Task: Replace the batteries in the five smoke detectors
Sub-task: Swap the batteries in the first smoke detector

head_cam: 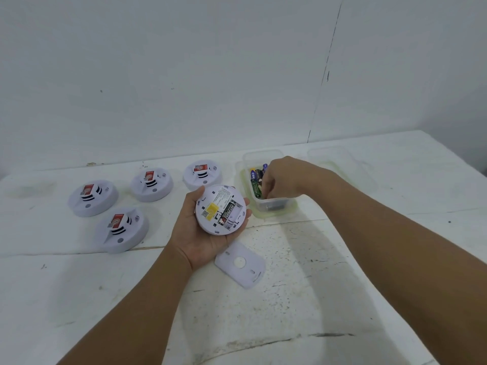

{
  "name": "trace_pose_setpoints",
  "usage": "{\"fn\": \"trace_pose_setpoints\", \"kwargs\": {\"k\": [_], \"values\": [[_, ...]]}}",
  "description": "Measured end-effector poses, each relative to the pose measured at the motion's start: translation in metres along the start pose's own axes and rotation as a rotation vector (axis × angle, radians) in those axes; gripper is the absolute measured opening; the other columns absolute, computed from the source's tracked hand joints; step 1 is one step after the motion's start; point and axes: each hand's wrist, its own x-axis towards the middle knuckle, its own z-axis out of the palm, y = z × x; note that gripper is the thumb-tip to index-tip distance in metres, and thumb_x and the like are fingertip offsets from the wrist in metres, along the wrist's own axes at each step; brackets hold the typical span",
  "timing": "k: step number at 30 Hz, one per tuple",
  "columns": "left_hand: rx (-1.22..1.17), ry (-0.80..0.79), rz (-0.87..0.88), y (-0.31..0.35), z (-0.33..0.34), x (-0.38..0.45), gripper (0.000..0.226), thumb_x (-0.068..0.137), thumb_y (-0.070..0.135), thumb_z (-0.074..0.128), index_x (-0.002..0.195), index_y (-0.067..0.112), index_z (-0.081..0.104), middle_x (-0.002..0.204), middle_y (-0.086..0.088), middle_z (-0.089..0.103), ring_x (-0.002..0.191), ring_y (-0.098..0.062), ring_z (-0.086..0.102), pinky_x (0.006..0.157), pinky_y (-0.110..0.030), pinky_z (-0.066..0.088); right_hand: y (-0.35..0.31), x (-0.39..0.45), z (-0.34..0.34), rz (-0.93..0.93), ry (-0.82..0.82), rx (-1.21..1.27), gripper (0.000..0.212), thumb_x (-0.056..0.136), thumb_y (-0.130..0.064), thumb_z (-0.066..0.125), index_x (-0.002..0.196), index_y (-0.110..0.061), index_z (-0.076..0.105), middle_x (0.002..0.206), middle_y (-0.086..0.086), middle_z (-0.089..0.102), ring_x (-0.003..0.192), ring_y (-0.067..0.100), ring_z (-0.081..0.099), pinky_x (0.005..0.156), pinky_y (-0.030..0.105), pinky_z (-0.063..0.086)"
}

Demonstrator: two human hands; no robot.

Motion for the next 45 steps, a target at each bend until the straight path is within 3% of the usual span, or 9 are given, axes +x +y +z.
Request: {"fn": "trace_pose_setpoints", "kwargs": {"k": [5,8,17,20,26,33,38,42,45], "values": [[0.025,0.020,0.002,0.001,0.000,0.002,0.056,0.095,0.052,0.059,0.127,0.008,0.072,0.149,-0.022,0.054,0.124,-0.041,0.062,0.120,-0.049,0.036,-0.007,0.016,0.001,0.023,0.009,-0.208,0.015,0.084,-0.030,0.071,0.094,-0.035,0.080,0.103,-0.010,0.073,0.098,0.022,0.068,0.073,0.031,0.044],[0.019,0.021,0.007,0.002,0.000,0.003,0.056,0.096,0.052,0.058,0.126,0.007,0.073,0.149,-0.022,0.054,0.125,-0.043,0.061,0.115,-0.051,0.041,-0.005,0.019,0.001,0.015,0.007,-0.193,0.011,0.083,-0.031,0.076,0.092,-0.036,0.080,0.098,-0.010,0.075,0.094,0.019,0.068,0.069,0.029,0.041],[0.025,0.031,0.013,0.003,0.001,0.003,0.056,0.096,0.053,0.057,0.127,0.009,0.073,0.150,-0.023,0.053,0.128,-0.044,0.058,0.106,-0.052,0.047,0.004,0.014,0.007,-0.006,0.159,-0.169,0.015,0.090,-0.020,0.066,0.092,-0.033,0.075,0.101,-0.014,0.072,0.100,0.015,0.064,0.087,0.034,0.042],[0.026,0.033,0.013,0.003,0.002,0.002,0.057,0.096,0.053,0.057,0.128,0.009,0.072,0.150,-0.022,0.053,0.128,-0.045,0.058,0.106,-0.053,0.049,0.004,0.010,0.004,-0.042,0.124,-0.053,0.008,0.087,-0.025,0.071,0.089,-0.031,0.075,0.097,-0.015,0.073,0.096,0.013,0.064,0.088,0.034,0.049],[0.033,0.047,0.008,0.003,0.003,0.000,0.056,0.095,0.052,0.058,0.126,0.008,0.073,0.149,-0.024,0.054,0.131,-0.044,0.055,0.111,-0.051,0.044,0.003,0.011,0.001,-0.077,-0.020,-0.150,0.014,0.094,-0.036,0.067,0.094,-0.033,0.080,0.099,-0.016,0.074,0.095,0.013,0.061,0.089,0.035,0.033],[0.024,0.060,0.001,0.003,0.005,-0.001,0.057,0.096,0.054,0.057,0.126,0.009,0.073,0.147,-0.024,0.055,0.140,-0.041,0.047,0.115,-0.050,0.040,-0.005,0.014,0.003,-0.113,-0.055,-0.210,0.028,0.096,-0.027,0.060,0.068,-0.028,0.063,0.072,-0.013,0.054,0.069,0.007,0.042,0.083,0.034,0.028],[0.011,0.044,0.002,0.003,0.003,0.000,0.057,0.096,0.053,0.058,0.126,0.007,0.073,0.148,-0.025,0.054,0.141,-0.042,0.047,0.115,-0.051,0.039,0.000,0.011,-0.003,-0.124,-0.062,0.001,0.008,0.091,-0.028,0.072,0.093,-0.031,0.079,0.089,-0.017,0.069,0.091,0.013,0.064,0.079,0.029,0.047],[0.003,0.027,-0.004,0.004,0.002,0.001,0.057,0.096,0.053,0.058,0.129,0.008,0.071,0.150,-0.025,0.052,0.142,-0.043,0.046,0.117,-0.052,0.038,0.001,0.003,-0.011,-0.134,0.160,0.310,0.005,0.094,-0.032,0.074,0.097,-0.028,0.072,0.095,-0.016,0.070,0.089,0.009,0.066,0.070,0.020,0.045],[-0.014,0.018,-0.006,0.004,0.001,0.002,0.058,0.096,0.053,0.059,0.133,0.009,0.069,0.149,-0.026,0.052,0.141,-0.043,0.046,0.117,-0.052,0.038,-0.008,-0.013,-0.008,-0.109,0.369,0.580,0.007,0.099,-0.033,0.068,0.103,-0.027,0.068,0.096,-0.013,0.072,0.080,0.010,0.072,0.067,0.026,0.054]]}}
